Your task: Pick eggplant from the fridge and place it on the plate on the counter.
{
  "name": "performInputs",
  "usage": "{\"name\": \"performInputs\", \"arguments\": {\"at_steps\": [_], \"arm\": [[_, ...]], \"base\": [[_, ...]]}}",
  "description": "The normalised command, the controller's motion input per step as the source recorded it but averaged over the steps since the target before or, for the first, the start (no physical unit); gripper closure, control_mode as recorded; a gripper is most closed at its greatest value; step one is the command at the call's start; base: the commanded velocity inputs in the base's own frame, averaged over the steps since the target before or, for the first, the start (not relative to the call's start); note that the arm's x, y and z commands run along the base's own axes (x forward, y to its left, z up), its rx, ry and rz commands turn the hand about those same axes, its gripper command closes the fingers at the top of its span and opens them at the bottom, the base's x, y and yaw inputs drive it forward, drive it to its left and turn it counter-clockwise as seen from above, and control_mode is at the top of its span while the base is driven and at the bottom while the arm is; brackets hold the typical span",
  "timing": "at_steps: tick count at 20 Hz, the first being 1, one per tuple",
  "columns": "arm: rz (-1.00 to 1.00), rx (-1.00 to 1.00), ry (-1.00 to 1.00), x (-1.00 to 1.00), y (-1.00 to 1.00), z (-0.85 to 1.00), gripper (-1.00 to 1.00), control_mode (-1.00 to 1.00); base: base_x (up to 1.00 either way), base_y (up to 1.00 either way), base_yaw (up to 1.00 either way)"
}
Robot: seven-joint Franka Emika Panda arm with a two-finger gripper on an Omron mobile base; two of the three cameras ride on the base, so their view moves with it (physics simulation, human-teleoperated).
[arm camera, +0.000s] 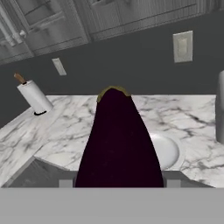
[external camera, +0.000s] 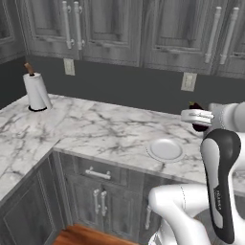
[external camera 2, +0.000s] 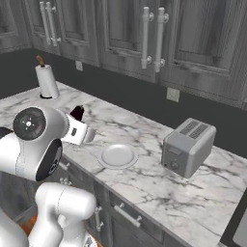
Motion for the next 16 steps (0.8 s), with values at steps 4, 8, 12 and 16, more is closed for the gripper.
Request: {"name": "performInputs", "arguments": {"at_steps": [4, 8, 12, 16], "arm": [[0.0, 0.0, 0.0, 0.0, 0.0, 0.0, 1.0, 1.0], [0.0, 0.0, 0.0, 0.0, 0.0, 0.0, 1.0, 1.0], [-0.05, -0.06, 0.0, 0.19, 0.08, -0.03, 1.0, -1.0], [-0.07, -0.13, 0.14, 0.58, 0.19, -0.28, 1.0, -1.0]], "base": [[0.49, 0.0, -0.08], [0.4, 0.0, -0.08], [0.07, 0.0, -0.02], [0.0, 0.0, 0.0]]}}
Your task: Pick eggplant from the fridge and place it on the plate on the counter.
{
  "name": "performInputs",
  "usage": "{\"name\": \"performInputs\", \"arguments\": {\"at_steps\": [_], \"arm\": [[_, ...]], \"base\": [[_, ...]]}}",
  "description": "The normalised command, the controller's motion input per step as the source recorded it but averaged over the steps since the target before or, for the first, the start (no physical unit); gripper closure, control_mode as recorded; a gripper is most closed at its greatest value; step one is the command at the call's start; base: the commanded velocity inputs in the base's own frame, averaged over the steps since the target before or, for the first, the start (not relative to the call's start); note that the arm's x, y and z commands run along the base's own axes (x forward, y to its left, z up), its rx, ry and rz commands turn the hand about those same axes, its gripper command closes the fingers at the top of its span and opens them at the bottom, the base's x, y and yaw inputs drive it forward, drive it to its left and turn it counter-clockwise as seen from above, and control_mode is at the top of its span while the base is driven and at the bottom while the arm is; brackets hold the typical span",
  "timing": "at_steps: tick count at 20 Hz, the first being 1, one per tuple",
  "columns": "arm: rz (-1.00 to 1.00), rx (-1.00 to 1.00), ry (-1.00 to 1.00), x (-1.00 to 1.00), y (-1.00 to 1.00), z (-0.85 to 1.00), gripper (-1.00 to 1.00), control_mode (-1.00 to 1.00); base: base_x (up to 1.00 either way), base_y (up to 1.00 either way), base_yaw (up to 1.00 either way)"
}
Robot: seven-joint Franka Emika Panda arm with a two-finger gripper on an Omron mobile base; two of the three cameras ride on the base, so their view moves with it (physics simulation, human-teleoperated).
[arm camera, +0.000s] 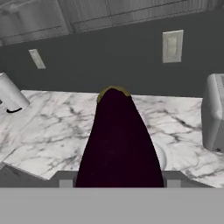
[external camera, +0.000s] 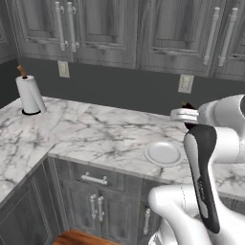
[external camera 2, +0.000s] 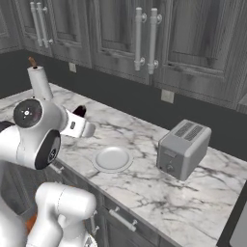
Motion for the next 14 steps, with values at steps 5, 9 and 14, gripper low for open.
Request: {"name": "performInputs", "arguments": {"at_steps": [5, 9, 14], "arm": [[-0.02, -0.17, 0.27, 0.69, 0.21, -0.53, 1.0, -1.0], [-0.01, -0.13, 0.16, 0.49, 0.02, -0.44, 1.0, -1.0], [0.0, -0.02, 0.09, 0.39, -0.27, -0.5, 1.0, -1.0]], "base": [[0.0, 0.0, 0.0], [0.0, 0.0, 0.0], [0.0, 0.0, 0.0]]}}
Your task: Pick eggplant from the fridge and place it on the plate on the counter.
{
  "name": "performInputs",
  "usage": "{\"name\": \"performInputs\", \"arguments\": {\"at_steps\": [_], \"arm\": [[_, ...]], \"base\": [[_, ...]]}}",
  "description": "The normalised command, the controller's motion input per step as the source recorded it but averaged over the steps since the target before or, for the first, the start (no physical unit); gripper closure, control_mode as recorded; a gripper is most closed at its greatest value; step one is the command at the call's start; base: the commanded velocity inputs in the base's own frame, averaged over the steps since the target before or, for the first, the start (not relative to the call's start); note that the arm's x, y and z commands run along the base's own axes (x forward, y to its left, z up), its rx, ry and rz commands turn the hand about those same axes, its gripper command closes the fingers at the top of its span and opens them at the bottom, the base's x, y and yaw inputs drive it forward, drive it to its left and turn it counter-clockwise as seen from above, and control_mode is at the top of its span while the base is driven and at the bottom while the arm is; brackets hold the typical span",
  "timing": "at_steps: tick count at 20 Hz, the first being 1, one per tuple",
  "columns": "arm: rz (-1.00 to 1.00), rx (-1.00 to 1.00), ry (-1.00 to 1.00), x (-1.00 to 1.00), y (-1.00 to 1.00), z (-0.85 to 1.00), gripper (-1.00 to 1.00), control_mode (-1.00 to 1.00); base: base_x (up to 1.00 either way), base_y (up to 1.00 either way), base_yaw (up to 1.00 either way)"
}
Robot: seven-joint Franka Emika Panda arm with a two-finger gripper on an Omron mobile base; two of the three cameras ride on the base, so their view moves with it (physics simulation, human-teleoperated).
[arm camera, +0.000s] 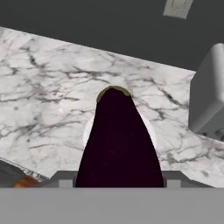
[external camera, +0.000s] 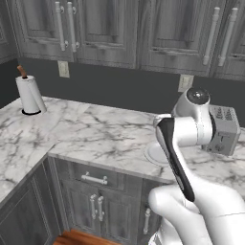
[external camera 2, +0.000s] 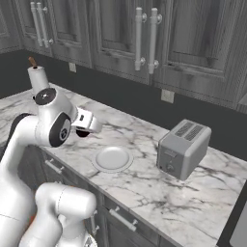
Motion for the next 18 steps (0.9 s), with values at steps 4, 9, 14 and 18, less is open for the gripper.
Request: {"name": "performInputs", "arguments": {"at_steps": [4, 9, 14, 18], "arm": [[0.0, 0.0, 0.06, 0.32, -0.36, -0.5, 1.0, -1.0], [0.0, 0.0, 0.05, 0.32, -0.06, -0.44, 1.0, -1.0], [0.0, 0.0, 0.02, 0.34, 0.0, -0.44, 1.0, -1.0], [0.0, 0.0, 0.01, 0.27, -0.15, -0.48, 1.0, -1.0]], "base": [[0.0, 0.0, 0.0], [0.0, 0.0, 0.0], [0.0, 0.0, 0.0], [0.0, 0.0, 0.0]]}}
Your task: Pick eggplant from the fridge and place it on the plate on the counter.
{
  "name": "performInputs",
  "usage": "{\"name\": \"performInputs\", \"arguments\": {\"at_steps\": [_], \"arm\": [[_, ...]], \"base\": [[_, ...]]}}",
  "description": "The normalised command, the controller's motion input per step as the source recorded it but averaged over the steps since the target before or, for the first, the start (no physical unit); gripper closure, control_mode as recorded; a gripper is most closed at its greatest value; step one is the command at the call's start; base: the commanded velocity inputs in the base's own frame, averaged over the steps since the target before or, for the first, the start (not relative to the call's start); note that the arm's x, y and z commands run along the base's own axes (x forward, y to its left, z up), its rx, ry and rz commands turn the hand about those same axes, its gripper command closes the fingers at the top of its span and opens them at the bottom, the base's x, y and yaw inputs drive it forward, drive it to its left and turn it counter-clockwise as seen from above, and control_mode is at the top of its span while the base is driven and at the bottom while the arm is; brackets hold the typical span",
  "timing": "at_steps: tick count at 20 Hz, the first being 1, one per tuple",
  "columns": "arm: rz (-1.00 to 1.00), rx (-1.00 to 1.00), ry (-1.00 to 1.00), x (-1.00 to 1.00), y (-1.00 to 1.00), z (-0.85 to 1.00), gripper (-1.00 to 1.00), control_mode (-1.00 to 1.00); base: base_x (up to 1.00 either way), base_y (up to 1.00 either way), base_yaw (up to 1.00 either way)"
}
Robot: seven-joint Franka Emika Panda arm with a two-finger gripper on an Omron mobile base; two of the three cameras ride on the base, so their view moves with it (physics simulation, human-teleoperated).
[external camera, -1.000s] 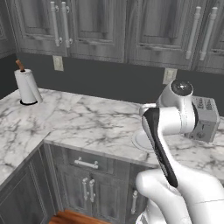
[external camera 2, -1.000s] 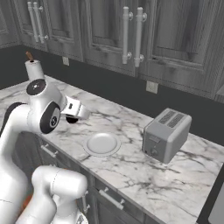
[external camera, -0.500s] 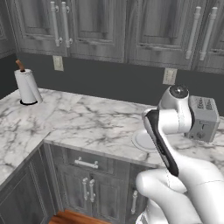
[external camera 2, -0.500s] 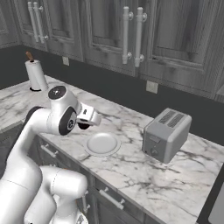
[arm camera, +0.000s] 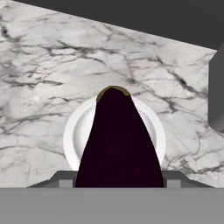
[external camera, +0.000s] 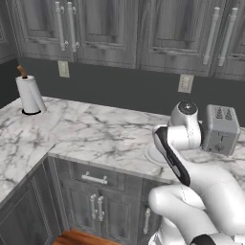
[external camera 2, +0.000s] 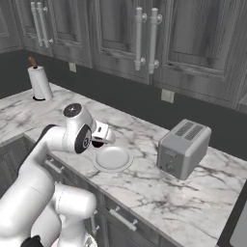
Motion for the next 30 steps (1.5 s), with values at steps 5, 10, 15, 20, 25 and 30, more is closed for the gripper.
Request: {"name": "performInputs", "arguments": {"at_steps": [5, 10, 15, 20, 25, 30], "arm": [[0.0, 0.0, 0.01, 0.13, -0.16, -0.44, 1.0, -1.0], [0.0, 0.0, 0.0, 0.01, -0.05, -0.37, 1.0, -1.0], [-0.02, 0.0, 0.0, 0.0, 0.0, -0.29, 1.0, -1.0], [-0.02, 0.0, 0.0, 0.01, 0.0, -0.33, 1.0, -1.0], [-0.02, 0.0, 0.01, 0.18, 0.0, -0.31, 1.0, -1.0], [-0.02, 0.0, 0.04, 0.22, 0.0, -0.37, 1.0, -1.0]], "base": [[0.0, 0.0, 0.0], [0.0, 0.0, 0.0], [0.0, 0.0, 0.0], [0.0, 0.0, 0.0], [0.0, 0.0, 0.0], [0.0, 0.0, 0.0]]}}
